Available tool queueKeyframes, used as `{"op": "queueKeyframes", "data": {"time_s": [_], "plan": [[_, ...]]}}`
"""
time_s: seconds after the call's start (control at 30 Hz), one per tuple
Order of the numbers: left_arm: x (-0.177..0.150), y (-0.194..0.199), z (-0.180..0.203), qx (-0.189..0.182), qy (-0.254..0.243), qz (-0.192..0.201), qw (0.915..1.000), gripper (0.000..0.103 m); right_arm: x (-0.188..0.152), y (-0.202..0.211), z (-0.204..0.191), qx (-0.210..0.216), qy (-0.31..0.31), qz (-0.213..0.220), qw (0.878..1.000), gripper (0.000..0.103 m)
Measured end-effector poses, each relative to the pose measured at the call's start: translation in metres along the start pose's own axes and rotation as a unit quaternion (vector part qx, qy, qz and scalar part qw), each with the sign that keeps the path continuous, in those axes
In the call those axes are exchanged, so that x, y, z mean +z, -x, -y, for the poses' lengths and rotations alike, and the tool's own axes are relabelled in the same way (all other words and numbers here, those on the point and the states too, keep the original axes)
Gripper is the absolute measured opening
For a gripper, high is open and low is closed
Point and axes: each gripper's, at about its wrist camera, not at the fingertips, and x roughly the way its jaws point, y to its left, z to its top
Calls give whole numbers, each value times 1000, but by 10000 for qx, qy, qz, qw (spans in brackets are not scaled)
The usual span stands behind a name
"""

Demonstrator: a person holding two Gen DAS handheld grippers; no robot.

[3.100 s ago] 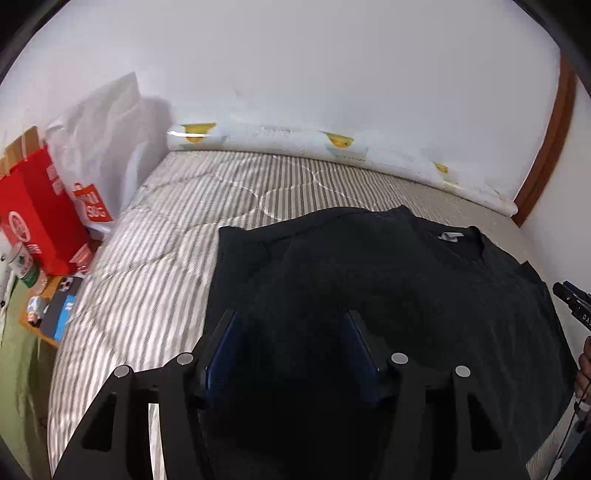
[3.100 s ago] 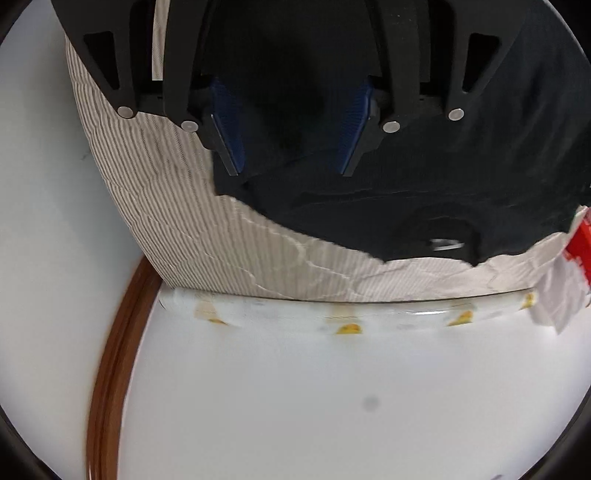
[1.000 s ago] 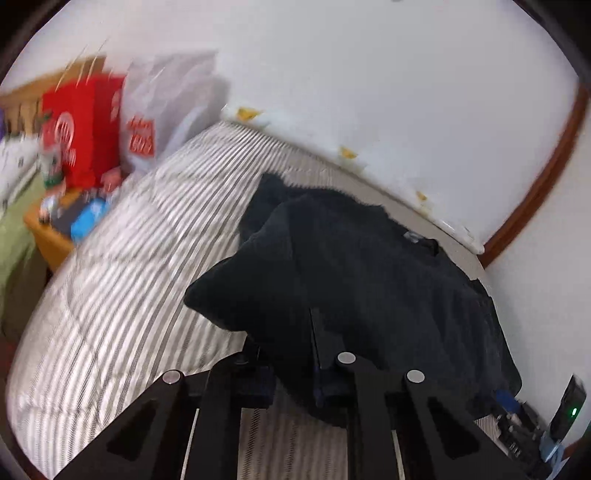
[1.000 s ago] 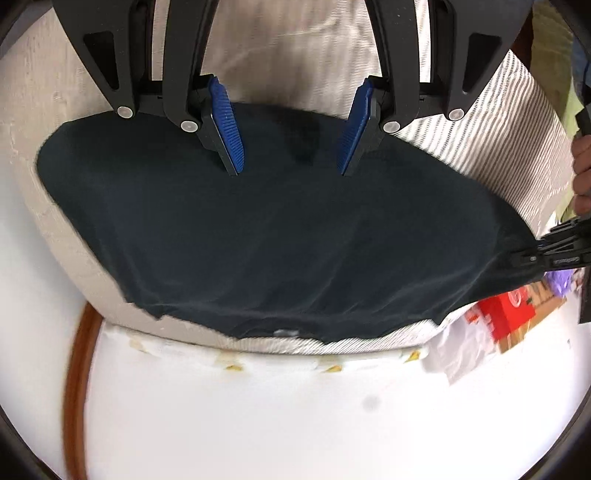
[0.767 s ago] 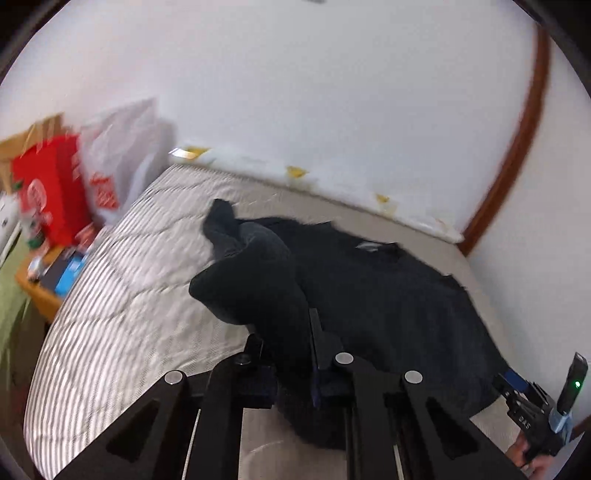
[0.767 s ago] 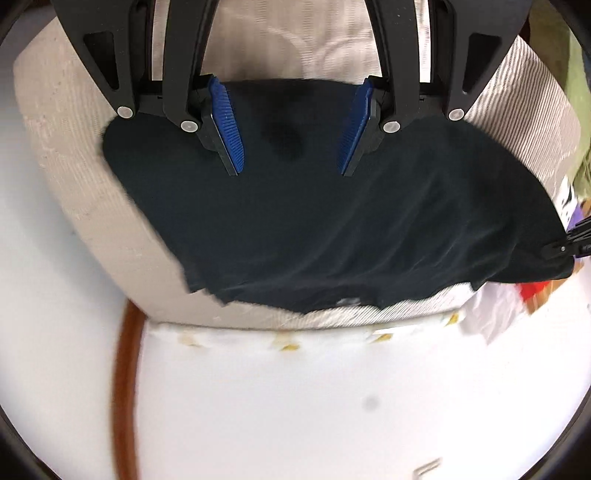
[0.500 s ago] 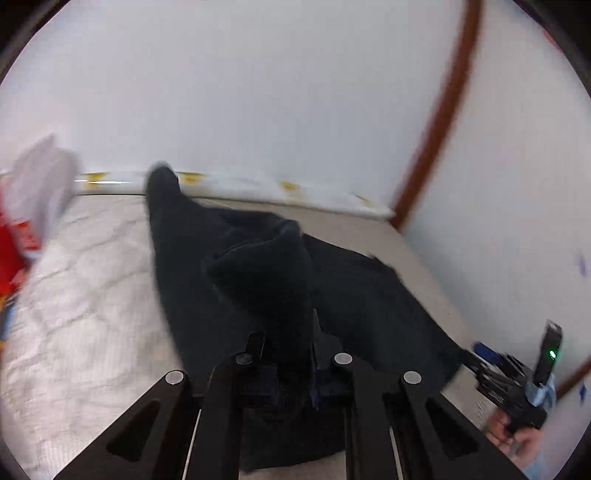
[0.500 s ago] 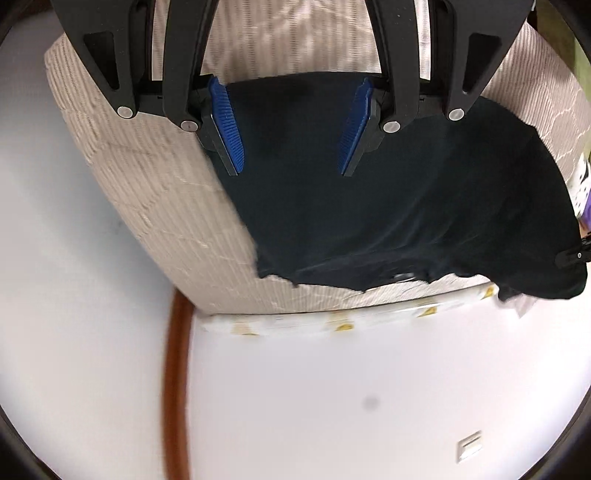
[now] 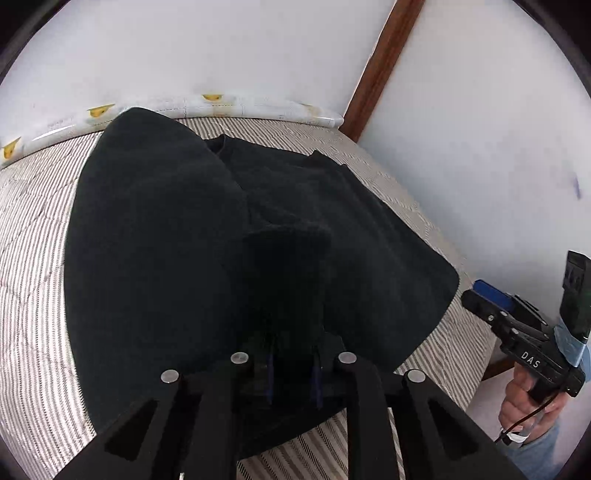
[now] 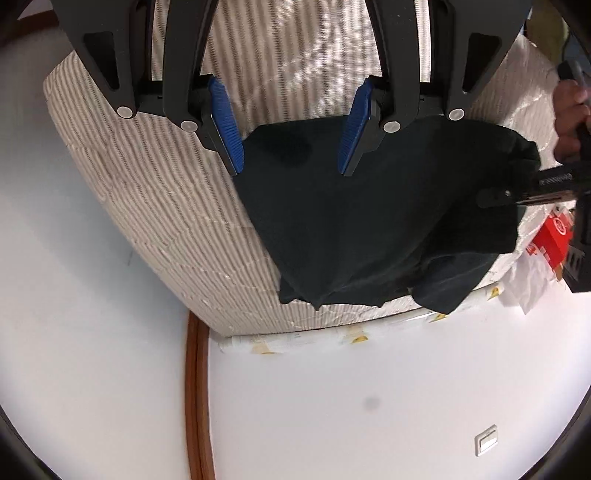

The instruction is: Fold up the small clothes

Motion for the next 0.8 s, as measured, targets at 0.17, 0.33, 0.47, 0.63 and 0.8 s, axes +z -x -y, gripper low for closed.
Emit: {"op": "queueKeyframes", "data": {"time_s": [0.17,0.33,0.47,0.63,0.8], "plan": [[-14,29,-1,-176,-218,263,9993,46,12,0,-32,490,148,-61,9987,65],[-39,65,-29,358,-302,645,9968,61,22,0,-78,1083,293,71,9937,77],[-60,75,-59,607,-113,635,9961,69,25,-16,-103,1586,61,-62,9873,78],[-79,65,-81,523,197,393,9977,69,22,-51,-128,1778,-191,-482,9827,78],[-78,49,-76,492,55,322,9983,69,29,-79,-142,1906,-418,-348,9802,73]]}}
